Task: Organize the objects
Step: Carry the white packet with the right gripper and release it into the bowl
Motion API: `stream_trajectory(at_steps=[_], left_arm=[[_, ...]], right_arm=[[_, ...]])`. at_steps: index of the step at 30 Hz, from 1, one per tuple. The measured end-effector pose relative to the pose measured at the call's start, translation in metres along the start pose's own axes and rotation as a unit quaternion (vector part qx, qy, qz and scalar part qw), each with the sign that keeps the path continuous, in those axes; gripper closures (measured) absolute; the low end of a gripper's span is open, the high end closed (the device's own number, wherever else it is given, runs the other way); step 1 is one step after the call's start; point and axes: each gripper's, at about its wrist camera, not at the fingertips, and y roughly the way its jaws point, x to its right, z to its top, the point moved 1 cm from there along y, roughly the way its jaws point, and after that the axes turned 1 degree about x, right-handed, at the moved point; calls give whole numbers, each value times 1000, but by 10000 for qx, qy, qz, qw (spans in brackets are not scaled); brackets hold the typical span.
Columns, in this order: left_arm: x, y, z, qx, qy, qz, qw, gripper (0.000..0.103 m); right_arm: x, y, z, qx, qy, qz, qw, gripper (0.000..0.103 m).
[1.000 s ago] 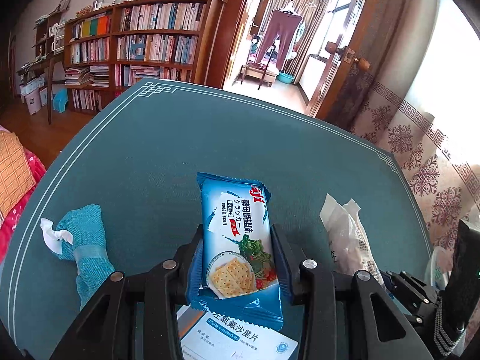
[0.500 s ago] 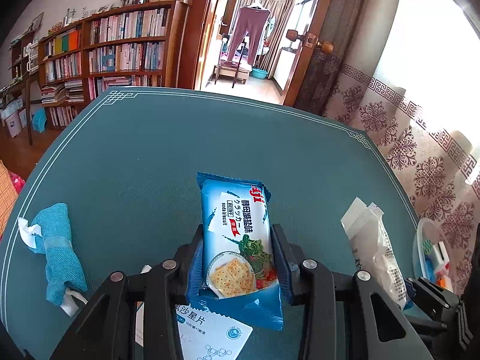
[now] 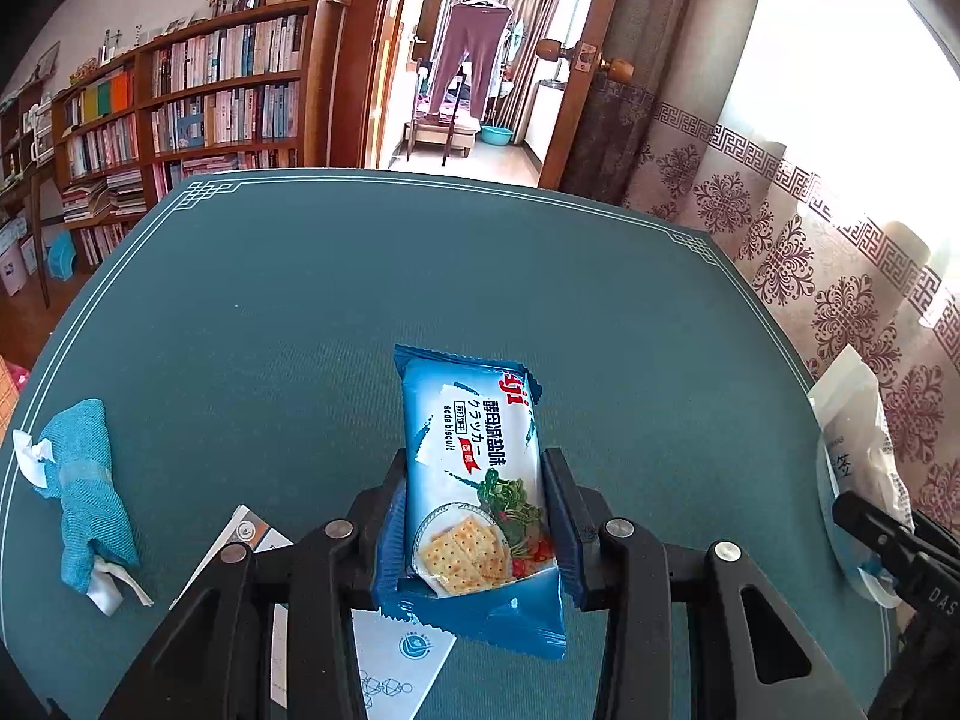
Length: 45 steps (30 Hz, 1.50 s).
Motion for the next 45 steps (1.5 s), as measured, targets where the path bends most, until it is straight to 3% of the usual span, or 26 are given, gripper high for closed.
stream_trajectory(at_steps=[15,23,33,45], left_arm=[[23,3,-14,-109,328,-133,9993,60],[32,4,-19,-159,441,-180,9987,60],[35,4,-21,-183,499,-256,9983,60],[41,6,-24,-211,569,-276,9978,60]], right_arm=[[93,-51,1,501,775,-927,9914,51],[135,-45,0,441,1015,-1449,9832,51],[161,-16,-2,131,1178,-1545,9809,51],[151,-32,2,397,1088,-1532,9814,50]])
